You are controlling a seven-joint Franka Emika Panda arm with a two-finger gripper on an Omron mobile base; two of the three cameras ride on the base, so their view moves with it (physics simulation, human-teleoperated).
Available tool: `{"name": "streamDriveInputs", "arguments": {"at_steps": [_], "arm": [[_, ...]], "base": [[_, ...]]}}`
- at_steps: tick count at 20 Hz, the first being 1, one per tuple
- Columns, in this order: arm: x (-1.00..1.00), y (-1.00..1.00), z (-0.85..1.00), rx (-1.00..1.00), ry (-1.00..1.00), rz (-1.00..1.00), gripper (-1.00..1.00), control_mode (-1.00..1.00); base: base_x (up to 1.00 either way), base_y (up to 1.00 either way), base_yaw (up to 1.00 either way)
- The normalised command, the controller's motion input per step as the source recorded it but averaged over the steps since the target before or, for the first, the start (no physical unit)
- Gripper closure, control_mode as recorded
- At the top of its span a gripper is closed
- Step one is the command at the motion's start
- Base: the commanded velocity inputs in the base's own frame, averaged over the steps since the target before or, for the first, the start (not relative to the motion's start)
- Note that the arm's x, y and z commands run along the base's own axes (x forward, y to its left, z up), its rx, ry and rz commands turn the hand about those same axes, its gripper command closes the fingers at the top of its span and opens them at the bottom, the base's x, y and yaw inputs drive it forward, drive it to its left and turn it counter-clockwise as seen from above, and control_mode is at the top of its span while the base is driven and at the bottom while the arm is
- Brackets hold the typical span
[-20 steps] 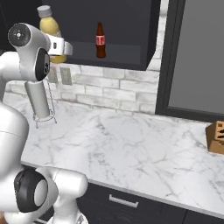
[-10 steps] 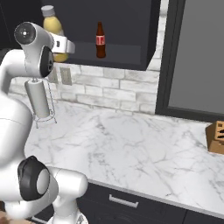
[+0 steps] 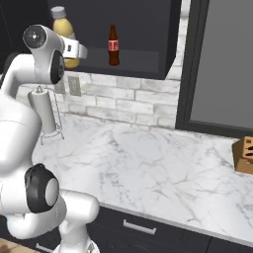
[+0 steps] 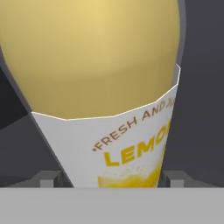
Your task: Sort all alcoholic drinks to one cabinet, and non-alcoholic drinks to the other.
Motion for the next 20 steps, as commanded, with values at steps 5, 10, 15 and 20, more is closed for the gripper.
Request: {"name": "streamDriveInputs", "arguments": {"at_steps": [5, 10, 15, 20], "arm": [[0.31, 0.05, 0.00, 0.00, 0.01, -0.01, 1.00, -1.00], [0.32, 0.04, 0.00, 0.00, 0.01, -0.01, 1.00, -1.00], [0.29, 0.03, 0.00, 0.01, 0.00, -0.01, 1.00, -1.00], [0.26, 0.00, 0.00, 0.02, 0.03, -0.01, 1.00, -1.00]], "base": [[0.00, 0.00, 0.00], [0.00, 0.00, 0.00], [0.00, 0.00, 0.00], [0.00, 0.00, 0.00]]}}
